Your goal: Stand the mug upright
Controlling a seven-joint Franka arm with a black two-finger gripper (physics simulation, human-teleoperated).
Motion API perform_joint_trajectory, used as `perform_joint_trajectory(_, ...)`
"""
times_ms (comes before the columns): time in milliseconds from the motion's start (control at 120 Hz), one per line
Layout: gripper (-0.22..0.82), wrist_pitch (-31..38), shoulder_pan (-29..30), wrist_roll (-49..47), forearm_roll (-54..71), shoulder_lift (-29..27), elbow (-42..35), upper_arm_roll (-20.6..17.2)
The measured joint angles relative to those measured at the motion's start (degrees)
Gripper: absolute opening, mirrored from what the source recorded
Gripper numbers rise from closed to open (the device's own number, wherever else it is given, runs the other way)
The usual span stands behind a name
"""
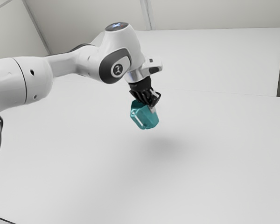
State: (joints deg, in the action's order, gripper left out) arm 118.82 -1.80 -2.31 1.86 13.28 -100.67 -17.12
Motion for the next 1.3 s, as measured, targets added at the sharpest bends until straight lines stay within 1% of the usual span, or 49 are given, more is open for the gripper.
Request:
perform_joint_trajectory(167, -0.18, -1.8, 4.11, -2.02, 3.34, -1.63, -0.67, -0.05)
perform_joint_trajectory(300, -0.18, -2.3, 7.23, -3.29, 4.47, -3.45, -3.88, -0.13)
perform_joint_trajectory(408, -0.18, -0.99, 9.26, -4.12, 4.85, -5.33, -7.96, -0.12)
perform_joint_trajectory(567, -0.18, 3.12, 10.5, -5.15, 5.01, -7.34, -13.65, -0.21)
perform_joint_trajectory(717, -0.18, 6.18, 11.03, -6.03, 5.05, -7.38, -16.32, -0.22)
perform_joint_trajectory(1067, -0.18, 9.95, 11.3, -7.72, 5.18, -6.28, -19.19, -0.14)
perform_joint_trajectory(1300, -0.18, 12.87, 11.68, -8.47, 5.23, -4.63, -19.57, -0.15)
